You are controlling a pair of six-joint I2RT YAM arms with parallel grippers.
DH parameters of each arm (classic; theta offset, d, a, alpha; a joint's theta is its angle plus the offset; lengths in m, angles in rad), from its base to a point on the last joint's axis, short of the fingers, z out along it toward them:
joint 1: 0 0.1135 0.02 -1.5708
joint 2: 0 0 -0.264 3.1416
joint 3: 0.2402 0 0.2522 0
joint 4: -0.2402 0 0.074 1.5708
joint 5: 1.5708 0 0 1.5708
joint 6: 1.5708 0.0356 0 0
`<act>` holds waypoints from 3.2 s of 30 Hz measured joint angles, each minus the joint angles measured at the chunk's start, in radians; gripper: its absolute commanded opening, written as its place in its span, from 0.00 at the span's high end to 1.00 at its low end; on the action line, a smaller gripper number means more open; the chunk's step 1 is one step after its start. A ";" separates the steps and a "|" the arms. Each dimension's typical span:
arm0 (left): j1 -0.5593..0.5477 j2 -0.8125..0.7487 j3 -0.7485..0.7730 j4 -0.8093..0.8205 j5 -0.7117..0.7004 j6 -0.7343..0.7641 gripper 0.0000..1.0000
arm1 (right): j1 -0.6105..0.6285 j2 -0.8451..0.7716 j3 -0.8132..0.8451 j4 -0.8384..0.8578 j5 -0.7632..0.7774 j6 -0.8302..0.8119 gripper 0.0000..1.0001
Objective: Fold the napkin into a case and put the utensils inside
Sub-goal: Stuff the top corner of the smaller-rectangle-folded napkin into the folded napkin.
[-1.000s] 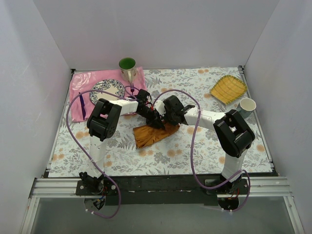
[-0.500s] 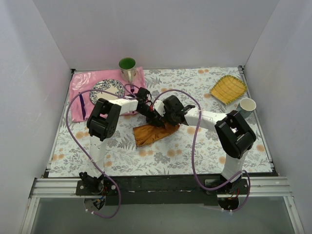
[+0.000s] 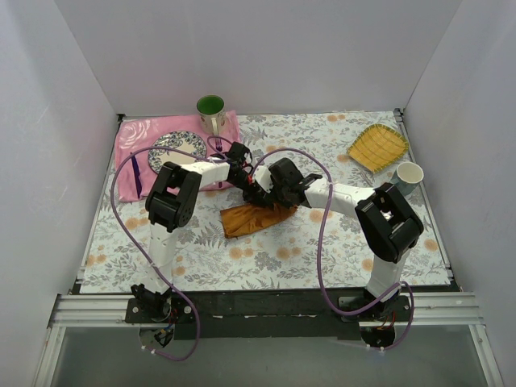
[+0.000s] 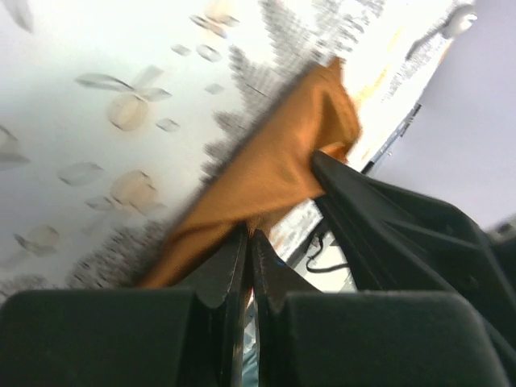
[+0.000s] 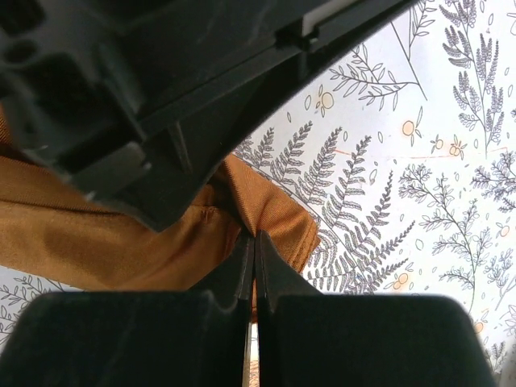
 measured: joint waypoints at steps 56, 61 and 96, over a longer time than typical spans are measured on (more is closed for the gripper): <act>0.021 0.032 -0.038 0.155 0.131 -0.106 1.00 | 0.008 -0.040 -0.034 0.010 0.002 0.006 0.99; 0.021 0.030 -0.040 0.201 0.153 -0.120 1.00 | 0.008 -0.034 -0.034 0.016 0.009 -0.002 0.99; 0.051 0.112 0.018 0.148 0.138 -0.101 1.00 | 0.006 -0.135 0.059 -0.079 -0.076 0.052 0.62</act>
